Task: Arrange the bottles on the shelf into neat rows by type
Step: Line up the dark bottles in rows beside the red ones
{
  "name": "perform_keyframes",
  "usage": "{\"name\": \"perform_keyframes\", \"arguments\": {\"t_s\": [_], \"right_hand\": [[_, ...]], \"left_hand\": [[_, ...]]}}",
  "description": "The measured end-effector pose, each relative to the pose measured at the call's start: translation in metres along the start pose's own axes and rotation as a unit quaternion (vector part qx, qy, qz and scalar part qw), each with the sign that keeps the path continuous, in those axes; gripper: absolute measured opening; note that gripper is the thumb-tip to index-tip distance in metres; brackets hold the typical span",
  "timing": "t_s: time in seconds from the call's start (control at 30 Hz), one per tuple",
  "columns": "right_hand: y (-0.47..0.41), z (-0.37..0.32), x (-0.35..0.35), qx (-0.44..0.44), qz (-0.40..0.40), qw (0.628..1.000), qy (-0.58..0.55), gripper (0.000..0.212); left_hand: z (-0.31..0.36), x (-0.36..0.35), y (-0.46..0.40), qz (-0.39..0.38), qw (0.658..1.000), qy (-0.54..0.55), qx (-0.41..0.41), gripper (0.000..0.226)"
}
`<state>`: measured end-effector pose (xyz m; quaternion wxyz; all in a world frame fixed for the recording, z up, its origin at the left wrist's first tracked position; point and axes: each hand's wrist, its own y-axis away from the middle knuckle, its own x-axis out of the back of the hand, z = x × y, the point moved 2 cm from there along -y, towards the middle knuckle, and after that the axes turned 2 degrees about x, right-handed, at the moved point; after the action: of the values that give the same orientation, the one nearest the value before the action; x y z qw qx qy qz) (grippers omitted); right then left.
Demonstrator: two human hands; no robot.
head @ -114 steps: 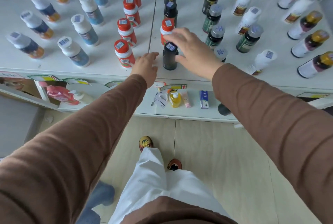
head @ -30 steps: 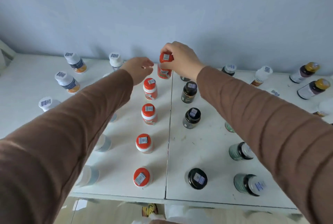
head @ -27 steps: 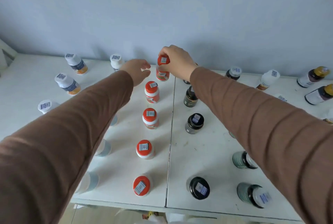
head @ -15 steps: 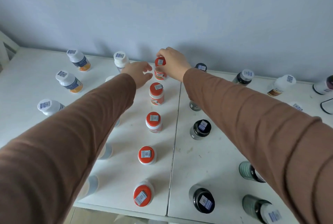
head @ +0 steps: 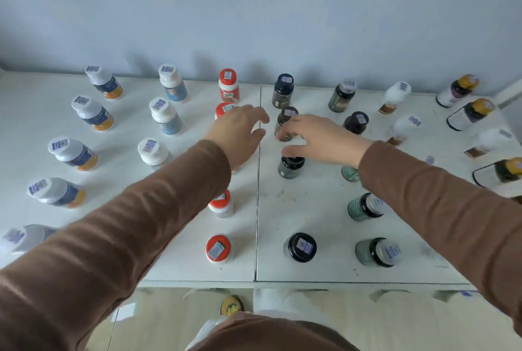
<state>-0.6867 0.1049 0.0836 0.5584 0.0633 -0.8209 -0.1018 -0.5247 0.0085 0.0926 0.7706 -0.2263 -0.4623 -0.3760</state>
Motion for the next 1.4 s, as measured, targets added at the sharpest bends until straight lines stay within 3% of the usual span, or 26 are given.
{"name": "perform_keyframes", "arguments": {"t_s": [0.07,0.2,0.3,0.37,0.43,0.5,0.6,0.67,0.73,0.87,0.97,1.1,1.17,1.23,1.3,1.4], "right_hand": [[0.012,0.002,-0.019,-0.001,-0.030,0.999,0.034,0.044],[0.024,-0.003,-0.032,-0.015,0.027,0.999,0.033,0.045],[0.038,-0.008,-0.021,-0.078,0.091,0.984,-0.131,0.042],[0.049,-0.014,-0.009,-0.085,0.126,0.960,-0.237,0.033],[0.061,-0.021,0.004,-0.096,0.149,0.930,-0.321,0.030],[0.071,-0.028,0.014,-0.118,0.180,0.909,-0.358,0.037],[0.083,-0.038,0.020,-0.146,0.210,0.899,-0.356,0.047],[0.088,-0.042,0.021,-0.154,0.222,0.900,-0.343,0.051],[0.094,-0.044,0.019,-0.155,0.234,0.897,-0.341,0.050],[0.104,-0.045,0.014,-0.140,0.224,0.901,-0.345,0.040],[0.108,-0.043,0.008,-0.112,0.207,0.913,-0.334,0.027],[0.106,-0.037,-0.009,-0.086,0.169,0.955,-0.230,0.037],[0.106,-0.037,-0.021,-0.083,0.149,0.974,-0.152,0.040],[0.106,-0.039,-0.034,-0.079,0.127,0.985,-0.091,0.040],[0.102,-0.041,-0.047,-0.068,0.108,0.990,-0.060,0.040],[0.098,-0.041,-0.061,-0.055,0.083,0.994,-0.037,0.040]], "left_hand": [[0.003,-0.013,0.009,-0.026,1.000,-0.009,0.007,0.027],[0.007,-0.029,0.020,-0.049,0.999,-0.014,0.015,0.028],[0.013,-0.028,0.029,-0.056,0.996,0.044,0.053,0.028],[0.017,-0.026,0.036,-0.089,0.979,0.151,0.106,0.031],[0.025,-0.024,0.045,-0.156,0.920,0.316,0.172,0.042],[0.034,-0.025,0.053,-0.220,0.829,0.470,0.210,0.055],[0.045,-0.028,0.062,-0.295,0.719,0.592,0.211,0.064],[0.050,-0.029,0.067,-0.325,0.684,0.621,0.203,0.066],[0.051,-0.031,0.069,-0.330,0.674,0.631,0.196,0.065],[0.046,-0.038,0.070,-0.305,0.694,0.621,0.200,0.058],[0.042,-0.045,0.070,-0.270,0.738,0.586,0.199,0.046],[0.042,-0.052,0.070,-0.255,0.837,0.449,0.178,0.029],[0.041,-0.054,0.068,-0.246,0.913,0.293,0.143,0.029],[0.040,-0.055,0.066,-0.227,0.963,0.110,0.096,0.036],[0.035,-0.057,0.065,-0.201,0.976,0.036,0.076,0.039],[0.029,-0.058,0.065,-0.177,0.982,0.020,0.063,0.039]]}}
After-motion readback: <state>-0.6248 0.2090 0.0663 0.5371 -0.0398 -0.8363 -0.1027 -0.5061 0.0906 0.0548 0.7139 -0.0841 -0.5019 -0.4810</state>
